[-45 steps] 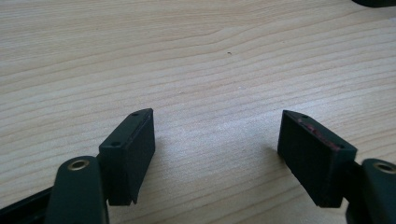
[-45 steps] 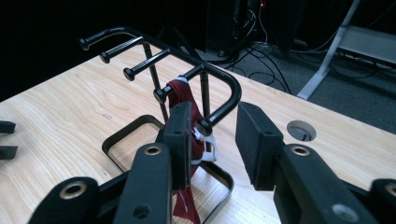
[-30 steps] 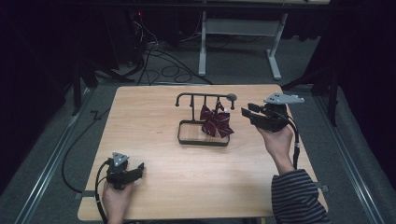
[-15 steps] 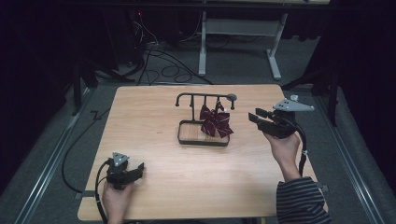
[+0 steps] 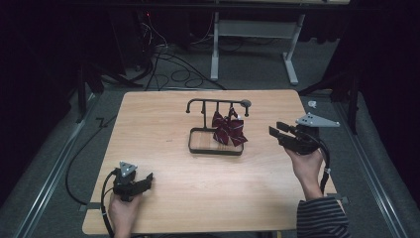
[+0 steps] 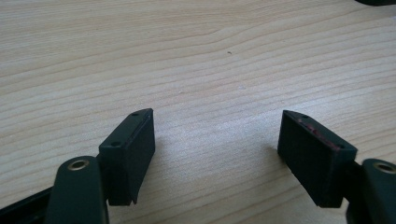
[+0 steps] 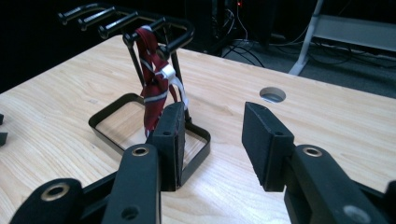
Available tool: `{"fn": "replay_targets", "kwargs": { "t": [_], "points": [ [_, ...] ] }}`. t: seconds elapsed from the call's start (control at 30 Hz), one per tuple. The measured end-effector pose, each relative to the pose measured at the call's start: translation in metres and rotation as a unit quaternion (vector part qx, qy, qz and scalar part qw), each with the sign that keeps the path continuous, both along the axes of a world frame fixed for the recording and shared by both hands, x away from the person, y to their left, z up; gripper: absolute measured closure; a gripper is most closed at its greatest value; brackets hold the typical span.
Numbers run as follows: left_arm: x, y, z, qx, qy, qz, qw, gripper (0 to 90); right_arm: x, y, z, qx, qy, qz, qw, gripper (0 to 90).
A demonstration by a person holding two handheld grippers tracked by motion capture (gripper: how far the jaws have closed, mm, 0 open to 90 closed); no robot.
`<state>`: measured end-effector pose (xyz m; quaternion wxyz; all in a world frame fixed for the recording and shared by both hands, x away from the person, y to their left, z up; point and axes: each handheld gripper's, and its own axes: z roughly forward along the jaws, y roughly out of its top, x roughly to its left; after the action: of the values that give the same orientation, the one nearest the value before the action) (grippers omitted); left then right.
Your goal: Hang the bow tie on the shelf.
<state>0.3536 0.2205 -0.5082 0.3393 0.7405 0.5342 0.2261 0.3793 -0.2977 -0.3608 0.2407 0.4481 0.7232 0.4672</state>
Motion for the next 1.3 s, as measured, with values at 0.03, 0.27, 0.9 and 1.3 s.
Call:
{"fn": "replay_targets", "kwargs": {
  "t": [0.03, 0.27, 0.9, 1.3],
  "points": [
    [0.000, 0.000, 0.000, 0.000, 0.000, 0.000, 1.0000, 28.0, -0.001, 0.000, -0.001, 0.000, 0.001, -0.001, 1.0000, 60.9],
    [0.000, 0.000, 0.000, 0.001, 0.000, 0.000, 1.0000, 27.9, -0.006, -0.005, -0.009, 0.004, 0.006, -0.006, 1.0000, 60.7],
    [0.000, -0.001, 0.000, 0.003, 0.000, 0.000, 1.0000, 28.0, -0.021, -0.012, -0.042, 0.004, 0.025, -0.021, 0.9995, 58.8],
    [0.000, -0.001, 0.000, 0.003, 0.000, 0.000, 1.0000, 28.0, -0.028, -0.012, -0.075, 0.014, 0.048, -0.037, 0.9980, 58.6]
  ]
}}
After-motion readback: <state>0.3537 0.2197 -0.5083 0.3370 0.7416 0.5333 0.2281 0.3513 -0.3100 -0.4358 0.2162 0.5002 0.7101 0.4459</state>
